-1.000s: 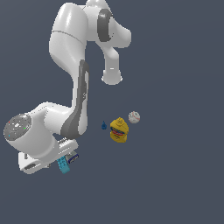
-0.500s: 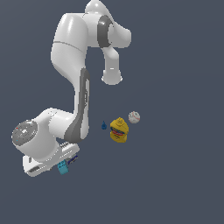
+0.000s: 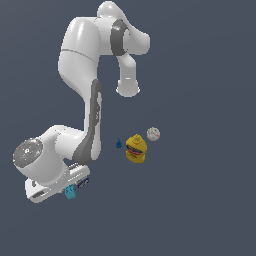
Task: Pick up a designated object from a clutter of objects.
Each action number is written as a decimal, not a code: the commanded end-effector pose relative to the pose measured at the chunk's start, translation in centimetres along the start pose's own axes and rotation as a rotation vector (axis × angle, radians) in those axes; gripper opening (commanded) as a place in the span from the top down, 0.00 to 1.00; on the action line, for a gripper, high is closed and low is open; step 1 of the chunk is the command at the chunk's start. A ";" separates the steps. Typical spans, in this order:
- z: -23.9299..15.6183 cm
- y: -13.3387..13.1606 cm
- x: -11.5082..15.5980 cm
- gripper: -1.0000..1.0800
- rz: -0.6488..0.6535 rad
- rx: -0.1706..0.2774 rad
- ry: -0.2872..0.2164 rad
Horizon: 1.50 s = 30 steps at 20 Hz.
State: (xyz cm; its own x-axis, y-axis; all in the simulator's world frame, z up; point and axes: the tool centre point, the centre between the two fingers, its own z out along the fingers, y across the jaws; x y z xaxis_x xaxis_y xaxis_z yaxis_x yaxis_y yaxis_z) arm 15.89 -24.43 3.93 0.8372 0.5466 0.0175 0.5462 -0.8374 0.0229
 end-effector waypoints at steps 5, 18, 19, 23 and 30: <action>1.7 -0.9 -0.5 1.00 -0.001 0.023 -0.017; -1.9 -1.1 -0.2 1.00 0.000 0.000 -0.001; -2.2 -1.3 -0.2 1.00 0.000 0.001 -0.001; -4.2 -2.4 -0.4 1.00 0.000 0.002 -0.002; -9.2 -5.4 -0.9 1.00 0.000 0.006 -0.004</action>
State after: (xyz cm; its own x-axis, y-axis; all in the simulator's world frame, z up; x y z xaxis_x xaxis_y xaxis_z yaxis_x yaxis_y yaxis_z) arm 12.45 -20.86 11.73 0.8373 0.5467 0.0125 0.5465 -0.8373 0.0165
